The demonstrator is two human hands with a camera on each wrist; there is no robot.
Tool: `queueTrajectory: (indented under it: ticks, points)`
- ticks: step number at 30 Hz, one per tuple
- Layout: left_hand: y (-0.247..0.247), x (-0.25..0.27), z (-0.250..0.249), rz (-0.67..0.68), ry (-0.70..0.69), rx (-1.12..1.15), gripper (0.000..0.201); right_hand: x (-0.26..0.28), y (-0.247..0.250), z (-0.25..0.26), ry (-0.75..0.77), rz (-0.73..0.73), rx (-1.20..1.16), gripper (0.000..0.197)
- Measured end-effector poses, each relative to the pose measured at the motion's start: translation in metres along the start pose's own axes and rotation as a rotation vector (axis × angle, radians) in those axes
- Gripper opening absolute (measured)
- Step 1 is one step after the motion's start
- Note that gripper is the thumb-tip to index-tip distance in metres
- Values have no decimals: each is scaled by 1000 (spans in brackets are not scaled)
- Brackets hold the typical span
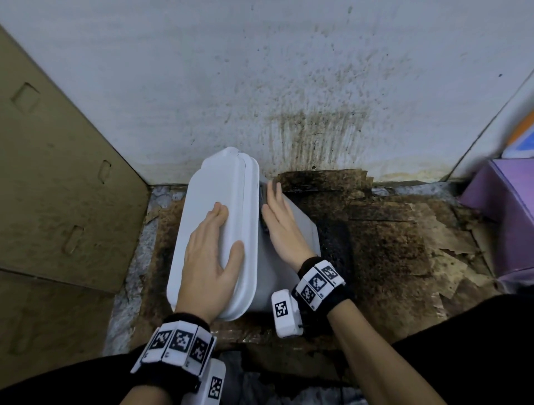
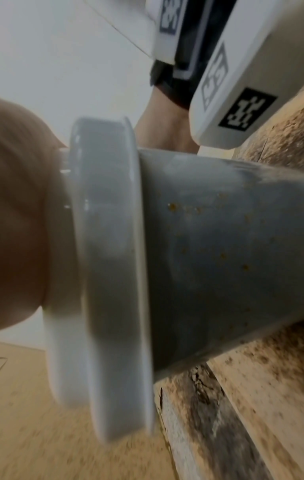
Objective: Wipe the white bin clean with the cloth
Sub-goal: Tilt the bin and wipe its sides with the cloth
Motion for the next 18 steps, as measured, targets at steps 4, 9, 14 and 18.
queueTrajectory:
  ticks: [4,9,14,18]
  points:
    - [1,0,3,-2,6,13,65,-3,-1,-3,53,28,71,55]
    - [5,1,10,-8,22,37,65,-16,18,-46,-17,-6,177,57]
    - [6,2,11,-15,25,70,64,-13,55,-110,-283,-75,166,58]
    - [7,1,11,-4,29,67,64,-9,66,-123,-434,-113,119,57]
Point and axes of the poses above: each hand's wrist, its own x-axis away from the middle knuckle, its own y-axis out of the back of the hand, z = x × y, the point moved 4 cm from there along -x, towards the middle knuckle, and after that the axes turned 10 degrees about -x, right-handed, at the moved point
